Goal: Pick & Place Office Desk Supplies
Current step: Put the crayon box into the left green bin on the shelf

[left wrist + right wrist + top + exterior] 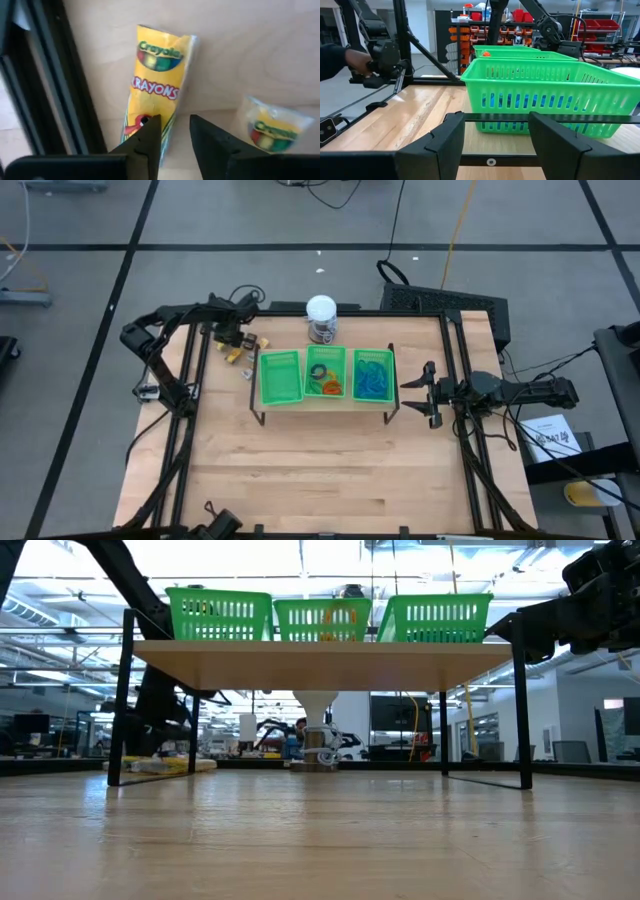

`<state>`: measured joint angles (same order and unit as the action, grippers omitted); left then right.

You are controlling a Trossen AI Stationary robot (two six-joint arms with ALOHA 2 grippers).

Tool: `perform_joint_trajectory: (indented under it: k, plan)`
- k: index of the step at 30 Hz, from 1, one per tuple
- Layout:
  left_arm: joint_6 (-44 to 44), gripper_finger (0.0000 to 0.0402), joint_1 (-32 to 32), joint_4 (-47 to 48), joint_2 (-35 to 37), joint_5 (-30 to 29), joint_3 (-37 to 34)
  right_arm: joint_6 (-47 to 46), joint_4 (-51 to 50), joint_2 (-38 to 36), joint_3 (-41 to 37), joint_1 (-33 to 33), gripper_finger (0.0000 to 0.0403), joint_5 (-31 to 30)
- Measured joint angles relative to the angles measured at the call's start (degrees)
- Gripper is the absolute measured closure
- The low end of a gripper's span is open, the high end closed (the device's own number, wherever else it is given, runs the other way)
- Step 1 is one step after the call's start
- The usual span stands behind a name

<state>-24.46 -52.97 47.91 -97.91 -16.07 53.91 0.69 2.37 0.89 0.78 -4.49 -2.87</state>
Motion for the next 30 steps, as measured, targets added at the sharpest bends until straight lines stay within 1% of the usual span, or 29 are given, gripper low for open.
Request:
perform_joint_trajectory:
  k: [2,5,10,13,15,18,25,29,30]
  plan:
    - [0.22,0.0299,0.01,-0.37,0.60,2.00,0.00,0.02,0.00,0.00,0.00,0.00,0.0190,0.00]
    - [0.87,0.0297,0.23,-1.37,2.64,4.77,-0.02,0.00,0.00,0.00,0.02,-0.02,0.0190,0.00]
    - [1.23,0.0283,0.32,-1.49,8.41,4.44,-0.02,-0.01,0.00,0.00,0.00,-0.02,0.0190,0.00]
    - [-0.79,0.0275,-0.24,-1.51,11.55,4.43,-0.02,0.02,0.00,0.00,0.01,-0.02,0.0190,0.00]
    - [-1.57,0.0266,-0.98,-1.50,12.30,4.23,-0.02,0.01,0.00,0.00,0.02,0.00,0.0190,0.00]
    - [-1.55,0.0243,-2.49,-1.54,11.71,3.97,-0.02,0.02,0.00,0.00,0.00,0.00,0.0190,0.00]
    - [-0.27,0.0162,-3.23,-3.16,6.51,4.62,-0.02,0.00,0.00,0.00,0.02,0.00,0.0190,0.00]
    - [0.65,0.0138,-3.10,-4.68,3.09,6.39,-0.04,-0.01,0.00,0.00,0.01,-0.01,0.0190,-0.01]
    - [0.63,0.0136,-2.97,-4.76,2.54,5.82,-0.04,0.01,0.00,0.00,0.00,-0.01,0.0190,0.00]
